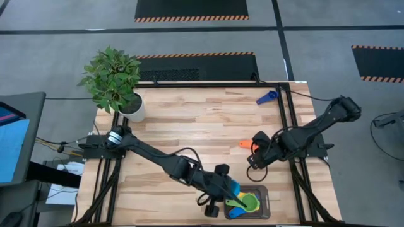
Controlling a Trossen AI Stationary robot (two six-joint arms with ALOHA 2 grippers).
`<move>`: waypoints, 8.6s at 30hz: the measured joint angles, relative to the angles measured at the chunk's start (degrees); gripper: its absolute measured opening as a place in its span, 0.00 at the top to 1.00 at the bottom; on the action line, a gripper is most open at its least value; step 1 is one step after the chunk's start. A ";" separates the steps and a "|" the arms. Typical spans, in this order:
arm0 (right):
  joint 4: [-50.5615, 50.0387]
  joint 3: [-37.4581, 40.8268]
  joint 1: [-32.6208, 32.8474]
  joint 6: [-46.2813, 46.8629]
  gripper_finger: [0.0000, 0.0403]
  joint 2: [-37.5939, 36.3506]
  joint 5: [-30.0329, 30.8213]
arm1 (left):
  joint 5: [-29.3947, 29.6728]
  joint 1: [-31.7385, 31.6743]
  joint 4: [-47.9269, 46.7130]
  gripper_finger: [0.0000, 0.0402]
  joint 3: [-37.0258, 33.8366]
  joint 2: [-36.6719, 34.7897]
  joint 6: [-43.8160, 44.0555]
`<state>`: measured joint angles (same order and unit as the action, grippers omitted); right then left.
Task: Nest measuring cups in basket
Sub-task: Stack the light blue measuring cup on top of the green measuring cup in the black bin
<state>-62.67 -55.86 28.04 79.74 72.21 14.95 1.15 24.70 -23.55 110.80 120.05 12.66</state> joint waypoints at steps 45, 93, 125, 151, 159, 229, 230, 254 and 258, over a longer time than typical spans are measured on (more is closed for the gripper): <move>-2.55 -11.36 6.62 -7.90 0.82 -0.99 6.22 | 3.17 0.44 7.69 1.00 13.11 16.11 -2.18; -2.89 -14.58 6.80 -9.94 0.82 -0.97 7.79 | -5.28 -0.04 10.36 1.00 13.07 18.91 0.68; -3.11 -14.58 6.81 -11.63 0.82 -0.97 6.44 | -4.54 -2.23 9.21 0.70 13.07 18.42 3.66; 27.82 -15.94 27.73 -10.04 0.84 10.10 3.06 | 8.38 0.76 -65.89 0.89 6.49 -1.55 6.02; 20.56 -31.06 26.98 -7.87 0.93 26.18 1.82 | 13.06 2.39 -63.16 0.96 -12.20 -22.31 13.92; 5.95 -40.30 18.95 -14.79 0.96 44.27 -17.85 | 18.79 5.53 -45.76 0.97 -42.99 -40.24 30.67; 6.33 -40.30 18.94 -15.07 0.96 44.59 -17.91 | 18.79 5.53 -45.75 0.97 -42.99 -40.24 30.67; 10.70 -40.39 15.74 -17.42 0.96 47.21 -15.66 | 19.15 5.53 -43.83 0.97 -42.99 -40.24 30.56; 10.66 -40.39 14.83 -17.46 0.99 47.21 -13.15 | 19.14 5.53 -42.52 0.97 -42.99 -40.24 30.59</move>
<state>-52.01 -96.25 42.87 62.28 119.42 1.80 20.29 30.24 -66.07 67.81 79.81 43.24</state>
